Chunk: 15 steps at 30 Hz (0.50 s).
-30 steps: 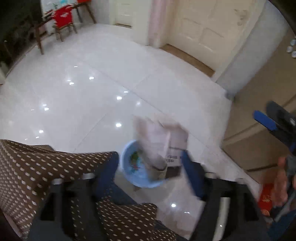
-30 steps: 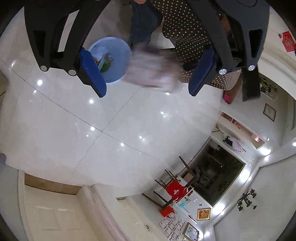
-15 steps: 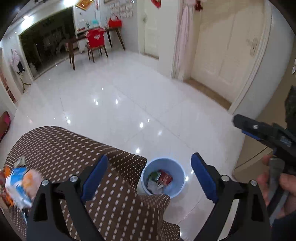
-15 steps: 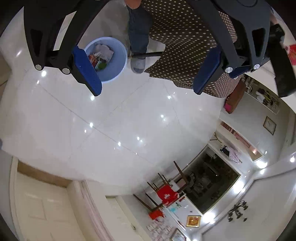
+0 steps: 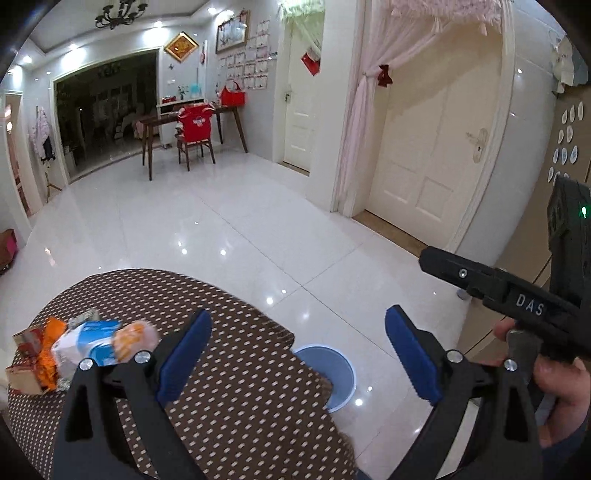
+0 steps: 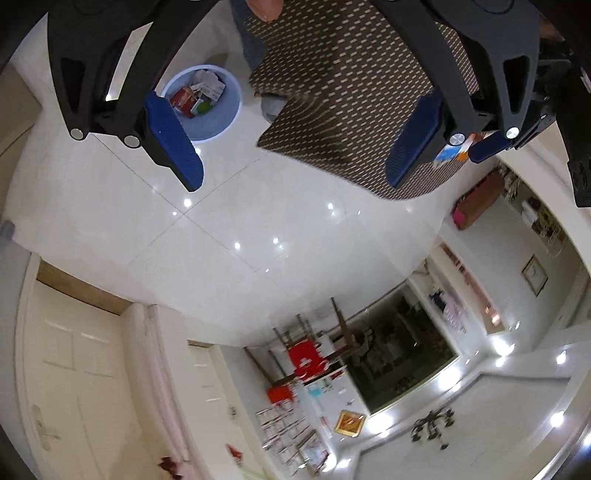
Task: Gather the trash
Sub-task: 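Move both open tools back over the table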
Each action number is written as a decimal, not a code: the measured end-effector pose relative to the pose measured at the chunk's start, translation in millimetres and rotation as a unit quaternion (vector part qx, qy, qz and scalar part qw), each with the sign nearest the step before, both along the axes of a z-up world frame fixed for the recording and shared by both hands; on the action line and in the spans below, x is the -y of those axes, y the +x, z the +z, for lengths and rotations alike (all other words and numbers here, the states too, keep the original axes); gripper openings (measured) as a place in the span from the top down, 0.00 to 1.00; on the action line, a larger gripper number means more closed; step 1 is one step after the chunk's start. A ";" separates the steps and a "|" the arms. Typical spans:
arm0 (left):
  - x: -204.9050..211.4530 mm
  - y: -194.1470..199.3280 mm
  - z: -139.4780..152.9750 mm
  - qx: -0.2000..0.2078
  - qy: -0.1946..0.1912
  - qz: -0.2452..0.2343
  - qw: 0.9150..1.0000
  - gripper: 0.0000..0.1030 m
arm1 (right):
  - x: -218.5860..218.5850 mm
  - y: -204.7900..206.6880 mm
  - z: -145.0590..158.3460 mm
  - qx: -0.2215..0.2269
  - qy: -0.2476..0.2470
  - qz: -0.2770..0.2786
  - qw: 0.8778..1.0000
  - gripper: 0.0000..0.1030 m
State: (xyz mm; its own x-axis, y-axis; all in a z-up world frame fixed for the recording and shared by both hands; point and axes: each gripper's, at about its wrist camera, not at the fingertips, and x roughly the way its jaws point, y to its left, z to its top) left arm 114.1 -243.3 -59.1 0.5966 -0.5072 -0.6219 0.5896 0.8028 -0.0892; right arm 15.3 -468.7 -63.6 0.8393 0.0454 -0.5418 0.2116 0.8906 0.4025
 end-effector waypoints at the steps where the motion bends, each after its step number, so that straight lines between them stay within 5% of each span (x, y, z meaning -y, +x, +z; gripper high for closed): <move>1: -10.0 -3.0 1.7 0.006 -0.001 0.009 1.000 0.10 | -7.8 3.5 3.4 0.001 -0.008 0.015 1.000 0.06; 15: -141.3 4.8 -10.4 -0.001 -0.015 0.144 0.989 0.10 | -129.5 62.7 17.0 -0.008 -0.054 0.158 0.986 0.06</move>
